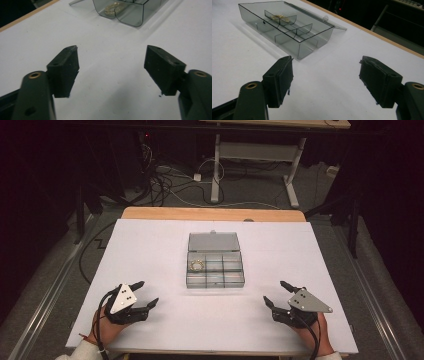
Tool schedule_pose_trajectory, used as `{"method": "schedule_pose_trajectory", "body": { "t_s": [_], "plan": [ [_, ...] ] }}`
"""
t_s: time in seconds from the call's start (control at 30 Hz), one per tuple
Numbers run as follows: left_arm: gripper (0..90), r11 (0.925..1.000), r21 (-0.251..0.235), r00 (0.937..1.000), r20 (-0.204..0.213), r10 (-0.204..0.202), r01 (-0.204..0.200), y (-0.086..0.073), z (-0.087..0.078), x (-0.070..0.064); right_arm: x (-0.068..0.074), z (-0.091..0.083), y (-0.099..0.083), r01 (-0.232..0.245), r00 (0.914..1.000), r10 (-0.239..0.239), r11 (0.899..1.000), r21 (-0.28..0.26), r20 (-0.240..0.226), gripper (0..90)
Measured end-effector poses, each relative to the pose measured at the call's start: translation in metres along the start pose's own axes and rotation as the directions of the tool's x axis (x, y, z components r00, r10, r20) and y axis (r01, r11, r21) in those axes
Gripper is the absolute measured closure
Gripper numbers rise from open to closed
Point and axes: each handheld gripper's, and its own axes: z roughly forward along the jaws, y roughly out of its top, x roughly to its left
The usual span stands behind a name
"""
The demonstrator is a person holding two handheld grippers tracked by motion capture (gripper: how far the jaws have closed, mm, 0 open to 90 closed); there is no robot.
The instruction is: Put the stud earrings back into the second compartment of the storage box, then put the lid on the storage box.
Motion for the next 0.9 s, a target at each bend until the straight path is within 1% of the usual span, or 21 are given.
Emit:
{"method": "schedule_pose_trajectory", "body": {
  "t_s": [0.07,0.1,0.13,0.17,0.2,0.23,0.27,0.37,0.4,0.47,0.5,0.53,0.6,0.63,0.67,0.7,0.77,0.83,0.9],
  "plan": [
    [35.1,0.9998,0.014,0.9999,0.007,0.014,-0.014,-0.001,-0.002,0.001,0.001,0.0,0.0,0.005,1.0,-0.005,1.0,0.003,-0.003,31.0],
    [37.3,0.9997,0.019,0.9998,0.014,0.012,-0.012,-0.001,-0.003,0.002,0.001,0.001,0.0,0.004,0.9999,-0.004,1.0,0.011,-0.012,35.1],
    [42.7,0.9994,0.031,0.9996,0.026,0.011,-0.012,-0.001,-0.003,0.003,0.002,0.001,-0.001,0.008,0.9998,-0.007,1.0,0.019,-0.02,41.5],
    [48.5,0.9988,0.046,0.9994,0.03,0.016,-0.018,-0.002,-0.003,0.004,0.002,0.001,-0.001,0.013,0.9996,-0.013,1.0,0.025,-0.025,46.2],
    [52.1,0.9981,0.058,0.9993,0.033,0.018,-0.02,-0.002,-0.003,0.004,0.003,0.002,-0.001,0.02,0.9995,-0.019,0.999,0.032,-0.025,49.8],
    [57.9,0.9971,0.072,0.9991,0.037,0.021,-0.023,-0.003,-0.002,0.004,0.003,0.002,-0.001,0.026,0.9992,-0.025,0.999,0.034,-0.031,52.9],
    [62.9,0.9957,0.087,0.9989,0.037,0.027,-0.031,-0.004,-0.002,0.003,0.004,0.002,-0.001,0.027,0.9991,-0.026,0.999,0.034,-0.034,57.0],
    [73.2,0.9913,0.121,0.9984,0.029,0.048,-0.051,-0.008,0.002,0.002,0.003,0.004,-0.002,0.032,0.9987,-0.03,0.998,0.047,-0.041,68.3],
    [76.9,0.9901,0.13,0.9984,0.021,0.052,-0.054,-0.009,0.003,0.002,0.002,0.004,-0.003,0.034,0.9985,-0.032,0.998,0.053,-0.045,72.3],
    [82.3,0.9884,0.141,0.9984,0.023,0.052,-0.055,-0.01,0.004,0.002,0.002,0.005,-0.004,0.042,0.9976,-0.038,0.997,0.068,-0.057,79.3],
    [82.4,0.9885,0.143,0.9987,0.02,0.047,-0.049,-0.009,0.004,0.003,0.002,0.005,-0.004,0.045,0.9974,-0.041,0.996,0.074,-0.06,82.4],
    [84.9,0.9893,0.139,0.9989,0.018,0.043,-0.045,-0.008,0.005,0.004,0.002,0.005,-0.004,0.05,0.997,-0.045,0.996,0.077,-0.063,83.8],
    [85.2,0.9903,0.135,0.9994,0.011,0.032,-0.033,-0.007,0.007,0.006,0.001,0.005,-0.005,0.04,0.9971,-0.034,0.996,0.086,-0.069,87.2],
    [85.2,0.9892,0.142,0.9993,0.007,0.038,-0.038,-0.008,0.008,0.006,0.0,0.006,-0.006,0.041,0.997,-0.034,0.995,0.091,-0.069,88.5],
    [85.3,0.9878,0.149,0.999,0.003,0.045,-0.045,-0.009,0.009,0.008,-0.001,0.006,-0.006,0.037,0.9969,-0.031,0.995,0.093,-0.072,88.7],
    [87.1,0.9877,0.151,0.9991,0.001,0.041,-0.041,-0.01,0.01,0.009,-0.001,0.007,-0.006,0.036,0.9971,-0.029,0.995,0.096,-0.071,89.8],
    [87.3,0.9869,0.157,0.9992,-0.002,0.041,-0.04,-0.01,0.011,0.01,-0.002,0.008,-0.006,0.038,0.9971,-0.032,0.994,0.099,-0.07,90.0],
    [87.3,0.9881,0.149,0.9993,-0.001,0.039,-0.038,-0.008,0.012,0.011,-0.002,0.009,-0.006,0.045,0.997,-0.038,0.994,0.102,-0.067,90.0],
    [87.4,0.9877,0.149,0.9989,0.0,0.047,-0.047,-0.007,0.014,0.01,-0.002,0.01,-0.006,0.048,0.9968,-0.041,0.993,0.106,-0.068,90.0]
  ]
}}
